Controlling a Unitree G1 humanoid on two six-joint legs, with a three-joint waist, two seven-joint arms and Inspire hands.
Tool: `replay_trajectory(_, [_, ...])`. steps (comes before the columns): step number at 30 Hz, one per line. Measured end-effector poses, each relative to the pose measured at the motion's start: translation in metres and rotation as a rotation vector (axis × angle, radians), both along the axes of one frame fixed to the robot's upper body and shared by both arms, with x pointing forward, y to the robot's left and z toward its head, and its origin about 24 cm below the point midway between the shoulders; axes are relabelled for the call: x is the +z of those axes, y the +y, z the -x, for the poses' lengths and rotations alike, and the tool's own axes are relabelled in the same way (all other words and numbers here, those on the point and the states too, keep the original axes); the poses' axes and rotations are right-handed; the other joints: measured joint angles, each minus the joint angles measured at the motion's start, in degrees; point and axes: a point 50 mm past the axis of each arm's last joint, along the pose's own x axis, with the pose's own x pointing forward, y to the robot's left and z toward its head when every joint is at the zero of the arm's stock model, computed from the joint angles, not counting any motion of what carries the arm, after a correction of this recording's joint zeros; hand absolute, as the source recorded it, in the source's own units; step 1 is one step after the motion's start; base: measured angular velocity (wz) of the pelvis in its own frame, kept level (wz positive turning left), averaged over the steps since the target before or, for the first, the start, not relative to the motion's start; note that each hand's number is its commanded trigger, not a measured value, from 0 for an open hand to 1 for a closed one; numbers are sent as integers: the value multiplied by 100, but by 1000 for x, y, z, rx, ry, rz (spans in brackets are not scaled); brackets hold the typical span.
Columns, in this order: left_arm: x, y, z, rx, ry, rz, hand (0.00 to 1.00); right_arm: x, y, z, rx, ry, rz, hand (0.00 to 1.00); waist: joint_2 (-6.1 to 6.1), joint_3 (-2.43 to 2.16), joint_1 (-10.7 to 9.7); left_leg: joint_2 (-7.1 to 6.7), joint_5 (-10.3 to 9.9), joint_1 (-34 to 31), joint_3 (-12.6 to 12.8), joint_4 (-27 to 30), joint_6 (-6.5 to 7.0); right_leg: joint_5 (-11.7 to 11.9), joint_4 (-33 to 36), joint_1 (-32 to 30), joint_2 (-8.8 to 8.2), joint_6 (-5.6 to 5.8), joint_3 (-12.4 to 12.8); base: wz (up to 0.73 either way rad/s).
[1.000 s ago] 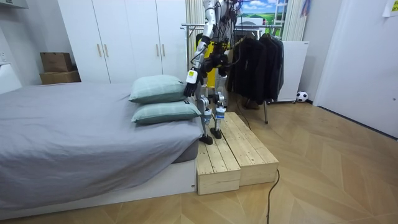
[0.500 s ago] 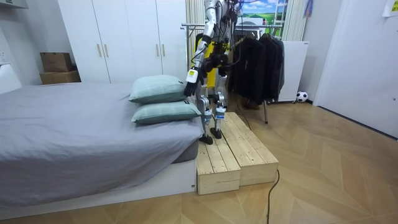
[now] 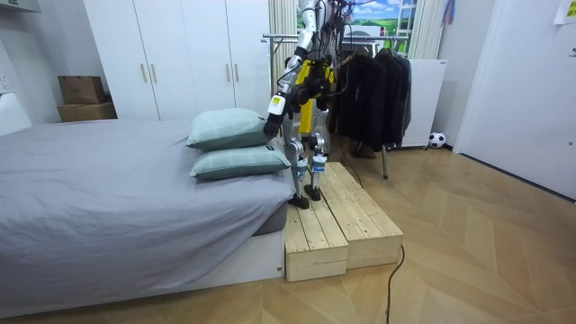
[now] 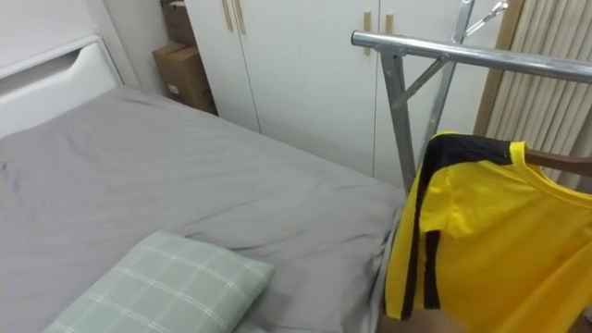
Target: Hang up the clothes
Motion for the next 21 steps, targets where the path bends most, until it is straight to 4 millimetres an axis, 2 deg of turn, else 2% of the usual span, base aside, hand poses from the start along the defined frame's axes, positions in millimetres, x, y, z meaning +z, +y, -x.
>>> replay_trajectory(2, [0,0,-3,-11,-11,0,0,-6,-2,6,-17,23,-8,100,1,2,8,11,6,-24,46,-8,-11,1,8,-18,-8,0,-40,12])
replay_trajectory(3, [0,0,-4,-19,-16,2,0,-10,-4,10,-31,38,-14,100,1,2,18,30,14,-22,149,-9,-23,-1,8,-19,-14,2,-55,7])
replay_trajectory(5, [1,-1,-4,-31,-21,8,0,-11,-3,11,-31,41,-19,100,0,2,15,39,14,-42,182,-9,-24,-18,21,-38,-14,44,-47,2])
replay_trajectory(6, [2,-1,-4,-34,-23,13,0,-11,-3,11,-30,41,-21,100,1,2,6,47,13,-55,226,-12,-23,-48,34,-45,-14,203,-34,4])
replay_trajectory(7, [2,-1,-3,-35,-22,17,0,-11,-3,11,-28,42,-24,100,3,0,1,65,13,-62,303,-12,-23,-65,37,-41,-14,439,-32,4])
replay_trajectory(8, [2,-1,-3,-38,-21,19,0,-11,-3,11,-27,43,-25,100,2,-1,1,66,14,-68,305,-17,-23,-59,27,-38,-14,535,-31,0])
replay_trajectory(9, [2,-1,-4,-44,-19,22,0,-11,-3,11,-25,43,-26,100,-7,-5,3,63,14,-99,308,-28,-23,-35,4,-39,-14,585,-33,0])
replay_trajectory(12, [2,-2,-4,-51,-18,30,0,-15,-3,13,-31,55,-34,100,0,-10,8,116,56,-133,309,-23,-70,-15,20,-34,-13,553,-51,0])
replay_trajectory(21, [1,-2,-4,-52,-16,44,0,-25,4,11,-9,88,-40,100,-23,-18,2,50,-7,-110,304,2,64,27,15,-18,-74,511,-54,2])
